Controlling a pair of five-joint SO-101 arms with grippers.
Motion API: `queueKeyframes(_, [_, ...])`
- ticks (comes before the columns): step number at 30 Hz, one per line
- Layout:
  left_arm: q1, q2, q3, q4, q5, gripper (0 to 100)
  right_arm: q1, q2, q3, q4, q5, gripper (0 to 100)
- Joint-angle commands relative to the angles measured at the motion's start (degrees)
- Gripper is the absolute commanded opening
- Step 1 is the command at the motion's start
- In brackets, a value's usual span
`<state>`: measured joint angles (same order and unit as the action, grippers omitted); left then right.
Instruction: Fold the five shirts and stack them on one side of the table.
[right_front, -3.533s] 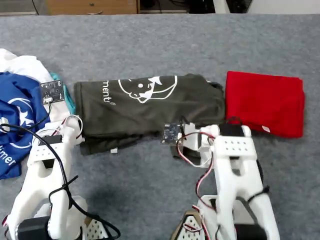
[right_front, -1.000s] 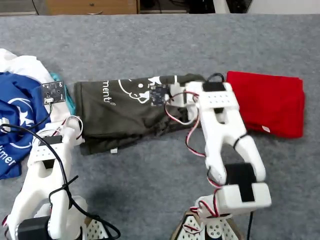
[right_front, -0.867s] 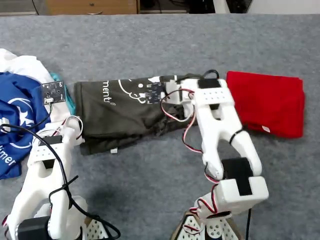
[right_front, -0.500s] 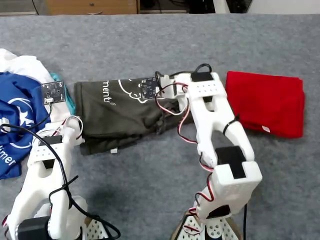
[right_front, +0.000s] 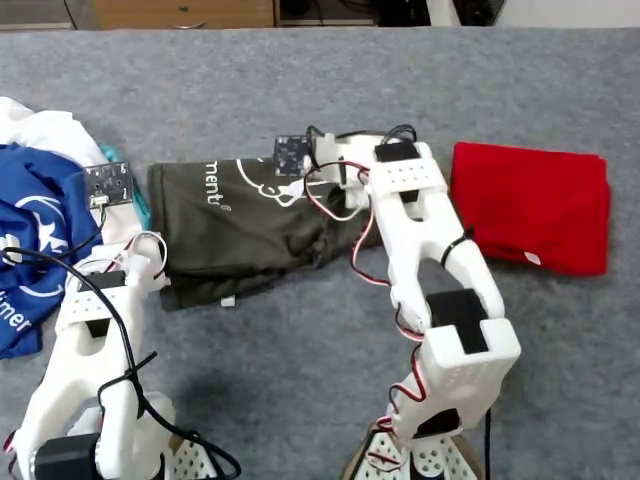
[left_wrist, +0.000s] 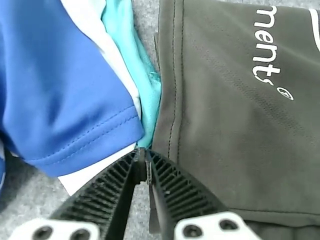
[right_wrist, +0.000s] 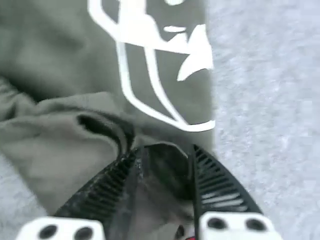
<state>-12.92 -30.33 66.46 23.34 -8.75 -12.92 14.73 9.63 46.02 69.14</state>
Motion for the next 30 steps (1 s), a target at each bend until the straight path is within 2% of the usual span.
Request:
queueKeyframes(1, [0.4, -0.2, -0.3, -0.8, -0.4, 2, -0.4, -0.8, -3.1, -6.0, -7.7, 14.2])
queueKeyframes(4, [0.4, -0.2, -0.4, -0.8, -0.4, 2, 0.3, -2.5, -3.8, -7.5, -11.9, 12.8])
queueKeyframes(7, [0.4, -0.2, -0.4, -0.8, -0.4, 2, 1.4, -6.5, -4.5, -1.9, -13.5, 0.0])
queueKeyframes(15, [0.4, -0.2, -0.4, -0.8, -0.4, 2, 1.7, -23.8, -1.9, 21.5, -17.9, 0.3])
queueKeyframes(18, [0.4, -0.2, -0.4, -0.8, -0.4, 2, 1.3, -28.0, 2.4, 25.8, -17.9, 0.3])
queueKeyframes(22, [0.3, -0.2, -0.4, -0.7, -0.4, 2, 0.4, -26.1, 9.8, 19.4, -18.3, 0.3])
queueKeyframes(25, [0.5, -0.2, -0.4, -0.7, -0.4, 2, -0.2, -20.6, 14.1, 10.3, -22.5, 0.3])
queueKeyframes(30, [0.3, -0.3, -0.4, -0.7, -0.4, 2, -2.9, -6.6, 11.5, -0.2, -26.6, 0.3])
